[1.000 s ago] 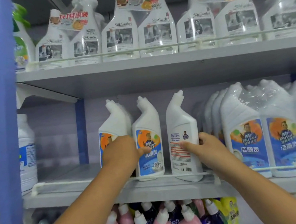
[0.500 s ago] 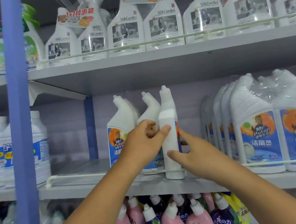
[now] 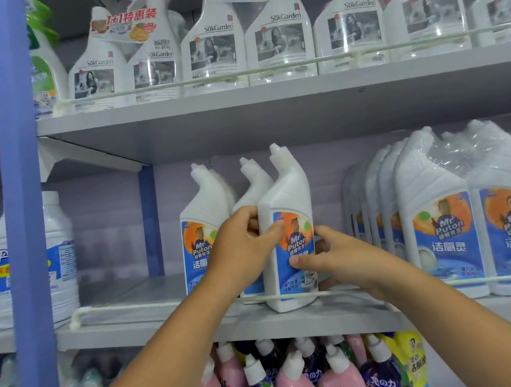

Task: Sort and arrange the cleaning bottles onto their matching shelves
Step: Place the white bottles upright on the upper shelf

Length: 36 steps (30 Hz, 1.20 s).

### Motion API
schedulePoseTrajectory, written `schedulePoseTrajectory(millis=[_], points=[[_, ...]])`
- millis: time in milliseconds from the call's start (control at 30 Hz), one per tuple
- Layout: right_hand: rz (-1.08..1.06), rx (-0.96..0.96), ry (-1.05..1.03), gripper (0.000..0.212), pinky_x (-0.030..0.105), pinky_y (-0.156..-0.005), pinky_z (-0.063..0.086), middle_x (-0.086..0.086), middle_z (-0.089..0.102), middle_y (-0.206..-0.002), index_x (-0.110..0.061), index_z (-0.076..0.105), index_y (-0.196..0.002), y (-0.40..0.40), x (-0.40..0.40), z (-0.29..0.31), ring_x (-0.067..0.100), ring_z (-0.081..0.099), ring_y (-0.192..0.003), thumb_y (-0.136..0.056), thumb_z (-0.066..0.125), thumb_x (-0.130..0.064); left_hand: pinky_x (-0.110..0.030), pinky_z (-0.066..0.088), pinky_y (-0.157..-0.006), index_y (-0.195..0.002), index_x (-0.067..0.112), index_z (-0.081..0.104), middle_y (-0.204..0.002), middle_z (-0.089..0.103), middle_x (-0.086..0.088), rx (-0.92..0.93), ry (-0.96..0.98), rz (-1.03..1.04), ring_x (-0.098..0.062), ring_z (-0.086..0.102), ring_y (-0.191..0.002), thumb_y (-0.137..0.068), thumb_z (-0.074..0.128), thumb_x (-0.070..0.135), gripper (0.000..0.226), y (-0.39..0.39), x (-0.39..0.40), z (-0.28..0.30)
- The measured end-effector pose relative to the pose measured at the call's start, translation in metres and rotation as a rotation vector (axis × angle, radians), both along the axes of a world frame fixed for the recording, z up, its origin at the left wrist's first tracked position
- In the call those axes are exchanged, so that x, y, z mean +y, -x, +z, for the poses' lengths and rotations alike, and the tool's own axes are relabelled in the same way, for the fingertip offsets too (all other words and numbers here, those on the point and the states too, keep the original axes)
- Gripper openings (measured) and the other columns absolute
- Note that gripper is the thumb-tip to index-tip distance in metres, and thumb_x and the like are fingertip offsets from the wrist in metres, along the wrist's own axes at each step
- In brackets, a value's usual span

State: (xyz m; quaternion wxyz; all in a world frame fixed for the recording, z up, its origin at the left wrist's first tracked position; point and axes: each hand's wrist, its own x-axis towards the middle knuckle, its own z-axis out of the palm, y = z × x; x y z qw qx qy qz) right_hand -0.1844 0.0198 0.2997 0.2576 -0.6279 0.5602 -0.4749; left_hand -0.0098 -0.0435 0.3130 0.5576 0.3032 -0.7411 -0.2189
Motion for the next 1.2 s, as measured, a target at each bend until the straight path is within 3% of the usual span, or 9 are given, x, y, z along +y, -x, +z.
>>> schedulePoseTrajectory(millis=[167, 367, 500, 600, 700, 800, 967, 1100, 1200], points=[[0.047, 0.006, 0.038, 0.04, 0.045, -0.098, 0.058, -0.008, 0.077, -0.111, -0.029, 0.064, -0.122, -0.015, -0.006, -0.002, 0.013, 0.075, -0.101, -0.086, 0.082, -0.034, -0.019, 0.059, -0.066, -0.104, 0.026, 0.068, -0.093, 0.075, 0.008, 0.151, 0.011, -0.076, -0.003, 0.073, -0.081, -0.096, 0.069, 0.029, 0.009, -0.021, -0.003, -0.003], [-0.064, 0.072, 0.053, 0.064, 0.041, -0.095, 0.058, -0.008, 0.066, -0.119, -0.027, 0.05, -0.138, -0.028, -0.016, -0.001, 0.012, 0.069, -0.104, -0.085, 0.072, -0.057, -0.028, 0.06, -0.069, -0.112, 0.027, 0.069, -0.094, 0.077, 0.004, 0.312, 0.01, -0.111, -0.011, 0.076, -0.086, -0.099, 0.063, 0.028, 0.014, -0.054, -0.012, 0.011], [-0.118, 0.058, 0.042, 0.07, 0.043, -0.094, 0.059, -0.004, 0.065, -0.12, -0.024, 0.047, -0.143, -0.032, -0.026, 0.0, 0.014, 0.068, -0.104, -0.086, 0.073, -0.055, -0.026, 0.059, -0.068, -0.112, 0.032, 0.069, -0.094, 0.077, 0.004, 0.212, 0.045, -0.067, -0.012, 0.075, -0.085, -0.103, 0.059, 0.022, 0.017, -0.082, -0.025, 0.017], [-0.137, 0.029, 0.067, 0.063, 0.033, -0.08, 0.06, -0.005, 0.069, -0.111, -0.023, 0.051, -0.136, -0.041, -0.031, 0.001, 0.009, 0.069, -0.095, -0.084, 0.08, -0.045, -0.024, 0.059, -0.065, -0.115, 0.031, 0.066, -0.098, 0.078, 0.006, 0.231, -0.014, -0.044, -0.011, 0.076, -0.086, -0.105, 0.054, 0.025, 0.016, -0.094, -0.034, 0.007], [-0.157, 0.019, 0.121, 0.057, 0.018, -0.061, 0.049, -0.013, 0.065, -0.104, -0.025, 0.05, -0.126, -0.051, -0.036, 0.003, 0.002, 0.066, -0.089, -0.081, 0.084, -0.04, -0.034, 0.062, -0.075, -0.125, 0.028, 0.057, -0.108, 0.076, 0.004, 0.396, -0.082, -0.056, -0.015, 0.076, -0.094, -0.106, 0.052, 0.028, 0.02, -0.096, -0.042, -0.001], [-0.191, 0.038, 0.164, 0.057, 0.02, -0.066, 0.049, -0.013, 0.064, -0.104, -0.028, 0.046, -0.117, -0.058, -0.043, 0.004, 0.004, 0.065, -0.091, -0.078, 0.087, -0.037, -0.042, 0.062, -0.08, -0.126, 0.028, 0.053, -0.107, 0.076, 0.006, 0.526, -0.106, -0.082, -0.019, 0.076, -0.097, -0.107, 0.051, 0.027, 0.019, -0.095, -0.048, -0.009], [-0.266, 0.073, 0.17, 0.055, 0.037, -0.082, 0.058, -0.007, 0.067, -0.106, -0.024, 0.05, -0.114, -0.062, -0.055, -0.001, 0.013, 0.068, -0.094, -0.076, 0.089, -0.035, -0.031, 0.062, -0.068, -0.122, 0.03, 0.047, -0.096, 0.075, 0.014, 0.608, -0.132, -0.115, -0.011, 0.076, -0.088, -0.107, 0.048, 0.026, 0.015, -0.097, -0.047, -0.017], [-0.274, 0.076, 0.158, 0.05, 0.042, -0.085, 0.059, -0.007, 0.069, -0.105, -0.027, 0.051, -0.108, -0.06, -0.06, -0.004, 0.016, 0.07, -0.095, -0.077, 0.088, -0.04, -0.025, 0.06, -0.065, -0.122, 0.036, 0.046, -0.117, 0.07, 0.002, 0.382, -0.169, -0.112, -0.012, 0.075, -0.094, -0.105, 0.052, 0.03, 0.019, -0.11, -0.045, -0.014], [-0.279, 0.08, 0.153, 0.048, 0.045, -0.087, 0.06, -0.007, 0.07, -0.104, -0.026, 0.05, -0.106, -0.061, -0.059, -0.004, 0.017, 0.071, -0.094, -0.079, 0.086, -0.04, -0.014, 0.054, -0.057, -0.124, 0.036, 0.048, -0.117, 0.067, 0.005, 0.183, -0.174, -0.02, -0.003, 0.071, -0.088, -0.104, 0.054, 0.032, 0.022, -0.122, -0.041, -0.012]])
